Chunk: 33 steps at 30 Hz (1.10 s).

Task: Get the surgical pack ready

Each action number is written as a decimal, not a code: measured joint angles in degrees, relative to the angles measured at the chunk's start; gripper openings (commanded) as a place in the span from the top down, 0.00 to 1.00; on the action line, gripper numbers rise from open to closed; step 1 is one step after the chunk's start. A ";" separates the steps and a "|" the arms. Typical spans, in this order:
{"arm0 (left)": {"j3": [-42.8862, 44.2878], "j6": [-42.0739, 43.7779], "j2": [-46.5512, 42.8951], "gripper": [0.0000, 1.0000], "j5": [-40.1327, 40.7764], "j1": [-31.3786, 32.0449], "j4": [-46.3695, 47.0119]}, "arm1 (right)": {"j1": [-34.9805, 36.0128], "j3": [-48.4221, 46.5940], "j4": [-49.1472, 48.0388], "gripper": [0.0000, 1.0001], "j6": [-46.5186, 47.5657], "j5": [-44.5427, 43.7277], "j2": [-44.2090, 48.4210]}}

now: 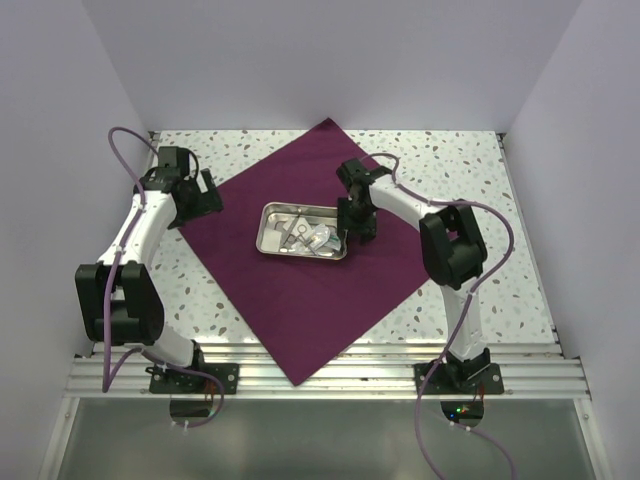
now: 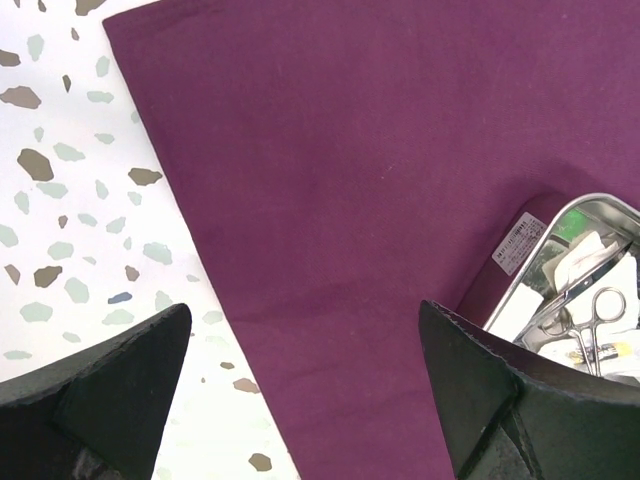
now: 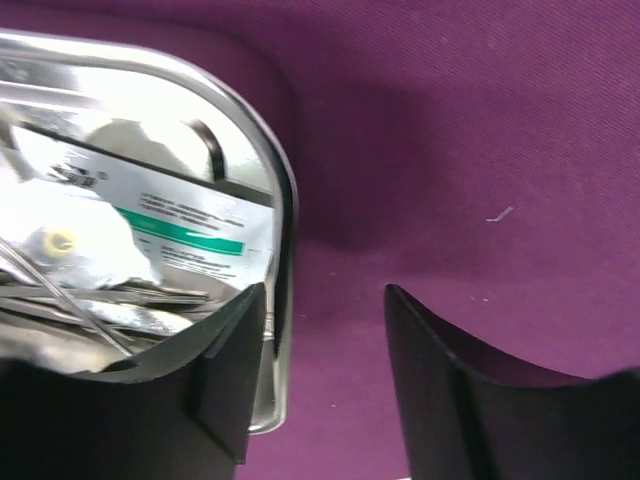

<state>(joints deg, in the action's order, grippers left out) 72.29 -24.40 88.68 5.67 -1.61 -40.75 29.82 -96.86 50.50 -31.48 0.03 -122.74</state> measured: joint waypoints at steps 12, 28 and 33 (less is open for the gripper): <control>0.00 0.00 0.00 0.01 -1.99 0.00 0.02 | -0.39 0.00 -1.66 0.70 -0.90 1.44 0.00; 0.00 0.00 0.00 0.01 -2.75 0.00 0.66 | -1.38 0.52 -1.81 0.74 -1.05 1.42 0.13; 0.00 0.02 0.00 0.01 -2.73 0.00 0.81 | -1.62 0.55 -1.64 0.45 -0.76 1.11 0.13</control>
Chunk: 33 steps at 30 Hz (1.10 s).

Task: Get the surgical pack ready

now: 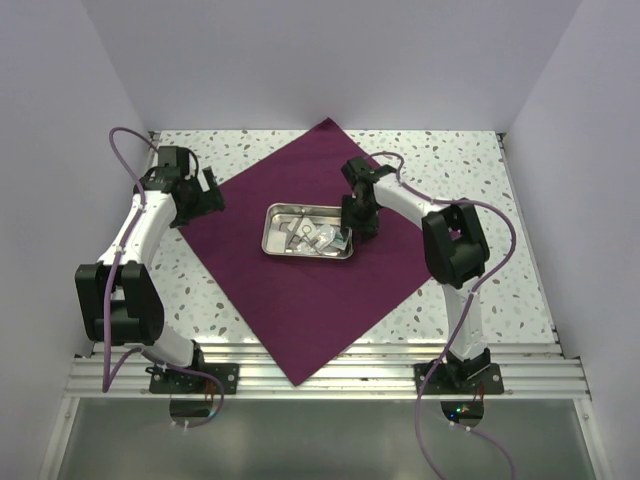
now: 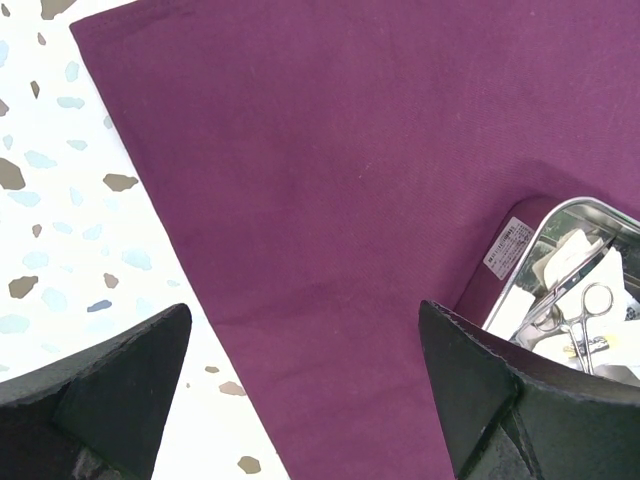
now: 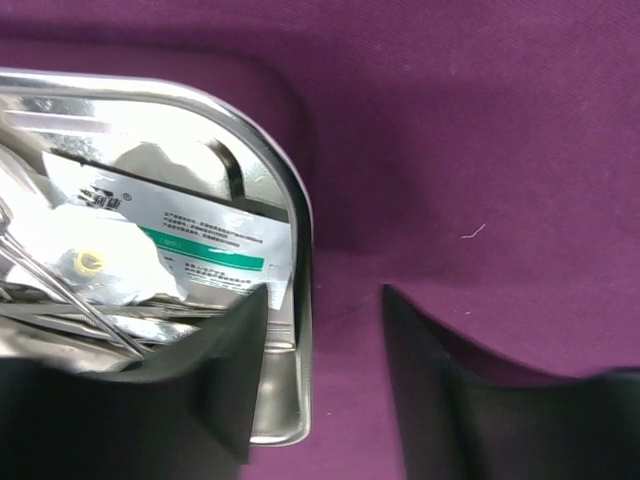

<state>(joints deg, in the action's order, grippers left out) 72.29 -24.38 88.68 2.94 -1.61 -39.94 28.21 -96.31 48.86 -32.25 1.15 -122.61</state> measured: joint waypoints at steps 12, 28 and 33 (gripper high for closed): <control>-1.29 -0.31 -0.26 0.00 3.32 0.00 -0.31 | -0.13 0.90 5.42 0.01 8.50 -3.41 10.93; -3.28 -5.42 -1.38 0.00 10.16 -0.04 -8.44 | 39.30 26.93 -1.03 0.43 14.38 4.11 31.87; -6.99 -8.37 -3.89 0.01 7.21 -0.09 -10.27 | 50.64 28.39 -6.73 0.37 13.07 4.00 31.43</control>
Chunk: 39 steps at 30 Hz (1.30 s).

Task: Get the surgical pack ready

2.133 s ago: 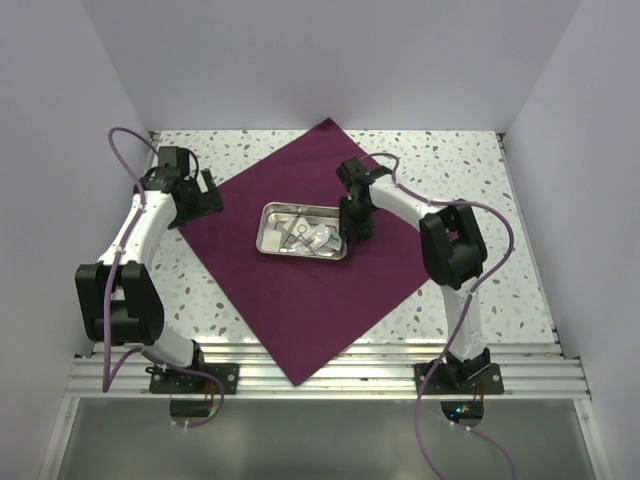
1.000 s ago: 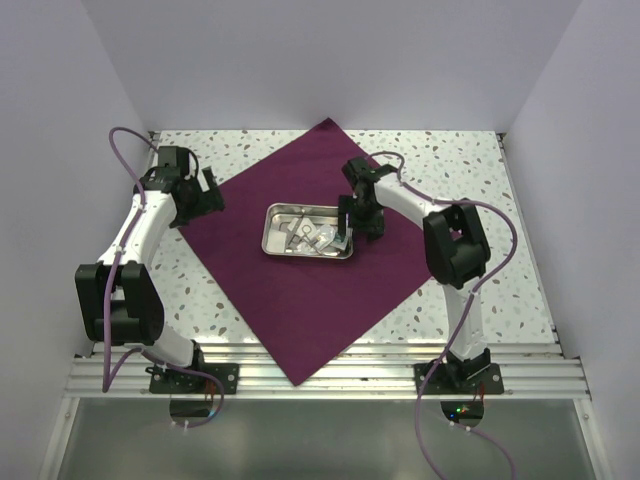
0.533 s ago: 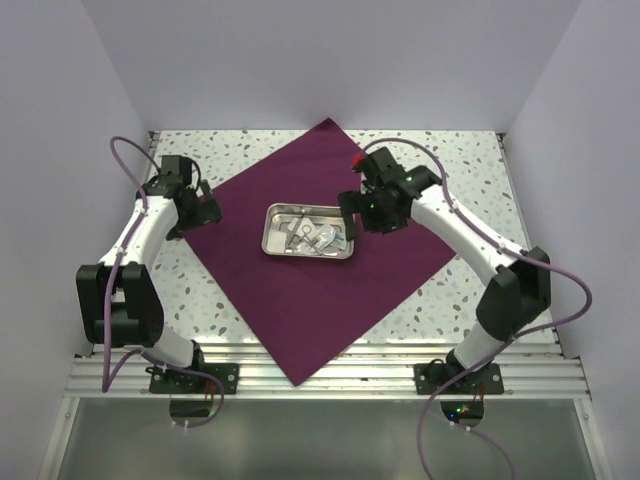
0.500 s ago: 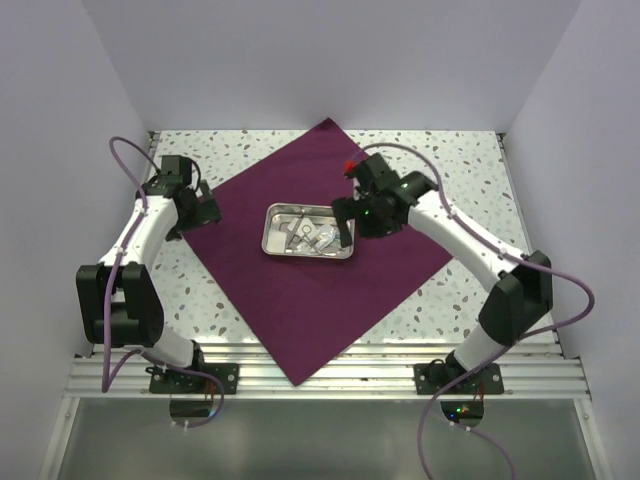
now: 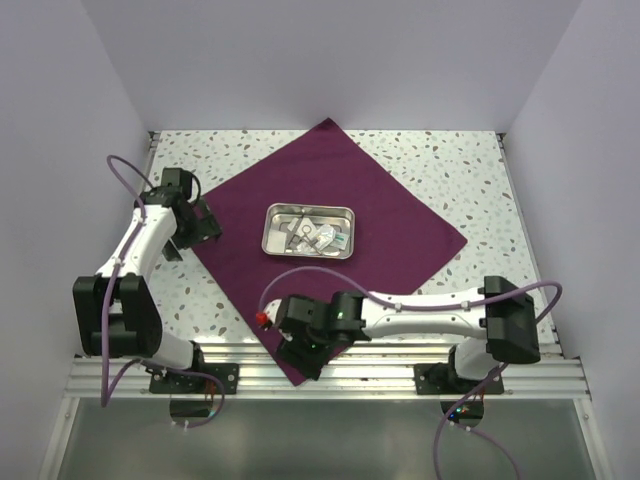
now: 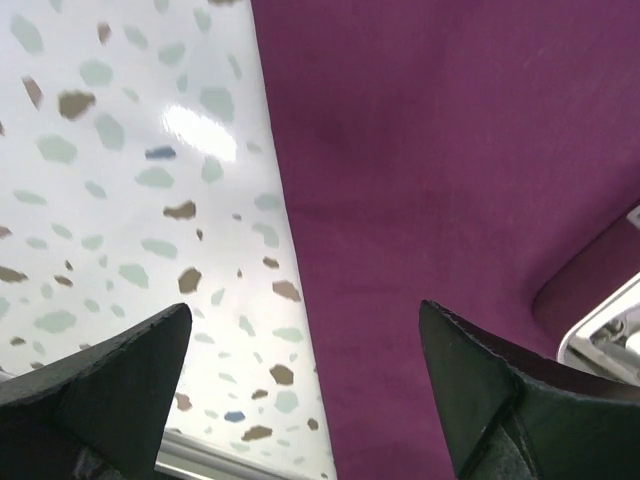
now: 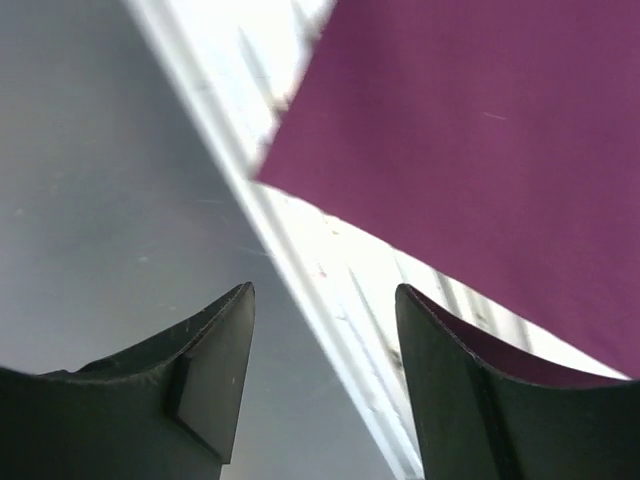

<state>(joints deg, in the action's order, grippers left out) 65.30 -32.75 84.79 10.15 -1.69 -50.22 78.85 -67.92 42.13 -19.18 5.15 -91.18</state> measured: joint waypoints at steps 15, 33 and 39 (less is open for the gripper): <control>-5.20 -4.15 -8.13 0.01 -3.28 -0.07 -5.09 | 11.13 -3.52 -6.47 0.45 -2.91 -3.78 -12.70; -6.01 -3.58 -9.20 0.00 -2.84 -0.07 -5.49 | 11.13 -7.41 -4.24 0.93 -2.73 -10.99 -18.27; -2.47 -3.56 -8.33 0.01 0.79 -0.07 -7.08 | 9.51 -7.15 -2.19 1.00 -3.61 -16.22 -17.33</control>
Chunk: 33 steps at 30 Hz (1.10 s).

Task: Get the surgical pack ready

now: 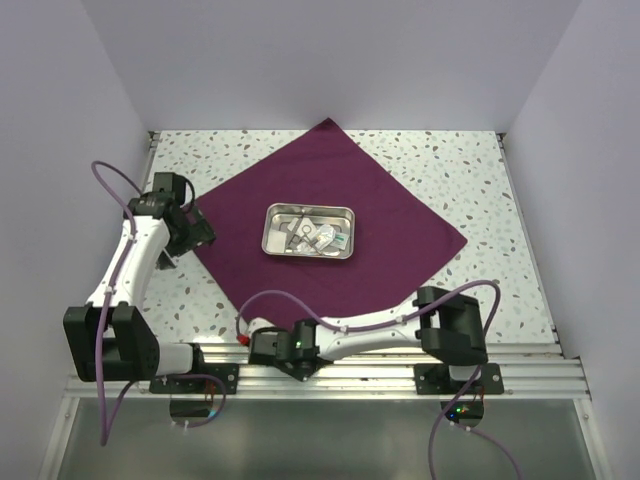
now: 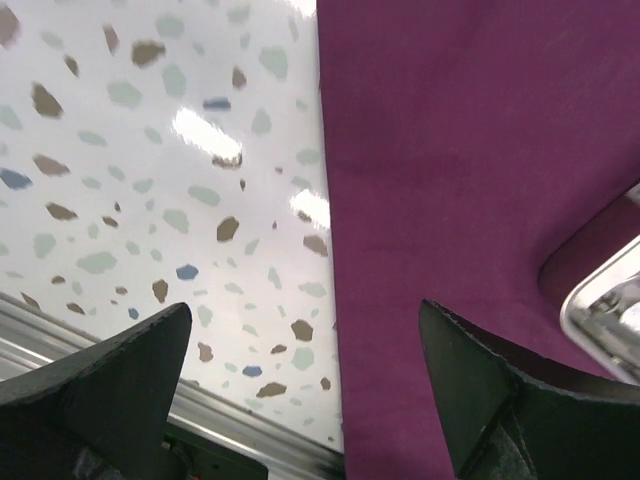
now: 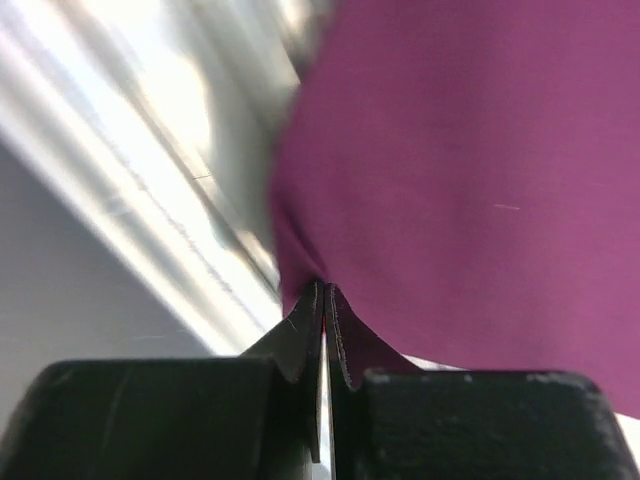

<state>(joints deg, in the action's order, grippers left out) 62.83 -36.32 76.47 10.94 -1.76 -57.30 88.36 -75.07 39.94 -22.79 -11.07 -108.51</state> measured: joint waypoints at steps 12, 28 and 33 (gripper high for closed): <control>21.31 -0.55 4.87 0.01 10.54 -0.07 -1.09 | -29.03 -10.54 -0.96 1.00 3.74 -4.70 9.64; 22.03 -1.60 16.35 0.01 12.20 -0.07 -1.11 | -51.12 -50.42 -3.98 1.00 11.52 -4.68 -19.63; 22.03 -1.60 17.40 0.01 12.46 -0.07 -1.11 | -51.08 -51.93 -4.90 1.00 11.74 -3.13 -22.53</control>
<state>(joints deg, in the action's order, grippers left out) 84.86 -37.91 93.86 23.40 -1.83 -58.41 37.28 -127.00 35.05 -11.05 -14.20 -131.04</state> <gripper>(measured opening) 0.994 0.008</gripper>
